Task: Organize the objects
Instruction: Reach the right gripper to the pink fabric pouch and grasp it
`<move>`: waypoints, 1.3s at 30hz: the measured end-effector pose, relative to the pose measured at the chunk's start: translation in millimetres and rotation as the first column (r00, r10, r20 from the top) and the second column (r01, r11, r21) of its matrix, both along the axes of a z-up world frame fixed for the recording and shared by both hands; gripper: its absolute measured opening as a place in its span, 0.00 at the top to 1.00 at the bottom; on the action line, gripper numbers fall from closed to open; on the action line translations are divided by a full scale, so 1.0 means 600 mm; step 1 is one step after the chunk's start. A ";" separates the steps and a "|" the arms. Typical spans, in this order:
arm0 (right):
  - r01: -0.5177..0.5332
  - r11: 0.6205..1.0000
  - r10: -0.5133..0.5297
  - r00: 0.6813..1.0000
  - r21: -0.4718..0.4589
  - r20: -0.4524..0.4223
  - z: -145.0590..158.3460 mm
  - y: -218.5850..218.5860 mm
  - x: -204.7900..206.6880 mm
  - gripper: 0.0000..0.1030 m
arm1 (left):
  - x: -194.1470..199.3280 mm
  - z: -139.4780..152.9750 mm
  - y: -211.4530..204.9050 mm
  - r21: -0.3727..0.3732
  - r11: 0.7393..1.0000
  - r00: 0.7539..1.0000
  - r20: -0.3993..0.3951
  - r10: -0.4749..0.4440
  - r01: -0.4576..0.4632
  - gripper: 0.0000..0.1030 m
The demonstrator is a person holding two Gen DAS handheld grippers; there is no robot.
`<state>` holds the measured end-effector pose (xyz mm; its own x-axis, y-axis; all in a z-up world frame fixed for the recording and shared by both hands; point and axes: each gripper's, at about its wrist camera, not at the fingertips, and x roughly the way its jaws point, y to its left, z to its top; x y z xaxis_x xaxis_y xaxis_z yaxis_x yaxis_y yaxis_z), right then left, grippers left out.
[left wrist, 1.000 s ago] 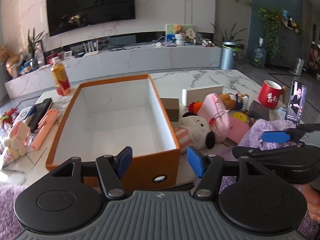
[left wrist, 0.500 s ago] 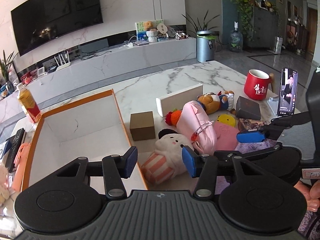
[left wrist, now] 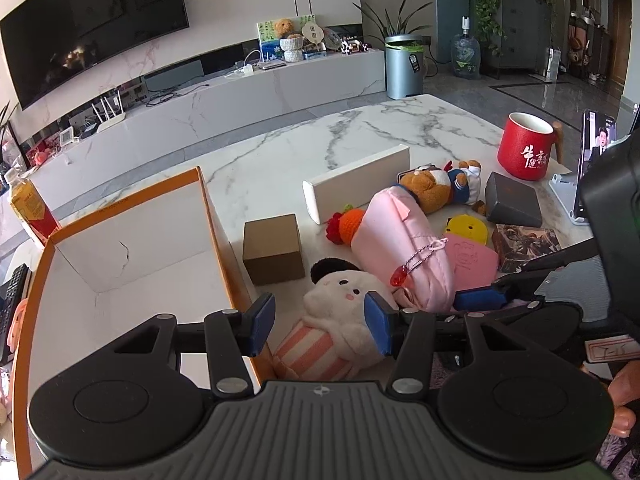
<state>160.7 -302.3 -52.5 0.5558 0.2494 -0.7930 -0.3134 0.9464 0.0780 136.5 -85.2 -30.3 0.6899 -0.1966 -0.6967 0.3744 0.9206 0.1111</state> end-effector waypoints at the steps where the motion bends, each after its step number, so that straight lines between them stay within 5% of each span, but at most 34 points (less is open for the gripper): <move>1: 0.003 1.000 -0.003 1.000 0.013 0.003 0.000 -0.002 -0.001 0.76 | 0.002 -0.003 -0.003 0.003 1.000 1.000 -0.001 -0.002 0.002 0.43; 7: -0.007 1.000 0.006 0.997 0.013 0.075 0.021 -0.002 -0.021 0.82 | -0.013 0.001 -0.003 -0.001 1.000 1.000 0.007 -0.016 0.016 0.43; 8: -0.003 1.000 0.002 0.996 0.015 0.092 0.028 -0.004 -0.025 0.96 | -0.018 0.004 -0.002 -0.003 1.000 1.000 0.014 -0.016 0.016 0.43; 9: 0.000 1.000 -0.002 0.994 0.018 0.112 0.036 -0.004 -0.030 1.00 | -0.022 0.007 -0.002 -0.004 1.000 1.000 0.022 -0.016 0.017 0.43; 15: -0.006 1.000 -0.002 0.965 0.028 0.261 0.097 -0.006 -0.063 1.00 | -0.046 0.023 0.006 -0.015 1.000 0.999 0.050 -0.009 0.010 0.43; 19: 0.008 1.000 -0.012 0.978 0.020 0.210 0.088 -0.004 -0.061 0.94 | -0.052 0.020 -0.002 -0.005 1.000 0.998 0.055 -0.020 0.020 0.43; 22: 0.011 1.000 -0.011 0.986 0.001 0.169 0.067 -0.002 -0.053 0.70 | -0.046 0.011 -0.009 0.019 1.000 0.998 0.054 -0.015 0.014 0.43; 31: 0.062 0.998 -0.062 0.997 0.007 0.035 0.008 0.002 0.003 0.55 | -0.021 -0.008 -0.016 0.065 0.998 0.999 0.050 0.003 -0.006 0.44; 33: 0.065 0.998 -0.065 0.998 0.023 -0.013 -0.005 0.001 0.017 0.55 | -0.014 -0.013 -0.018 0.072 0.997 0.999 0.045 0.004 -0.008 0.44; 35: 0.056 0.997 -0.053 0.998 0.060 -0.043 -0.010 -0.003 0.021 0.77 | -0.009 -0.016 -0.017 0.061 0.998 0.999 0.036 0.001 -0.003 0.44; 39: 0.049 0.995 -0.049 0.999 0.085 0.002 0.008 -0.007 0.008 0.80 | -0.013 -0.012 -0.015 0.038 0.999 0.999 0.044 -0.014 0.012 0.45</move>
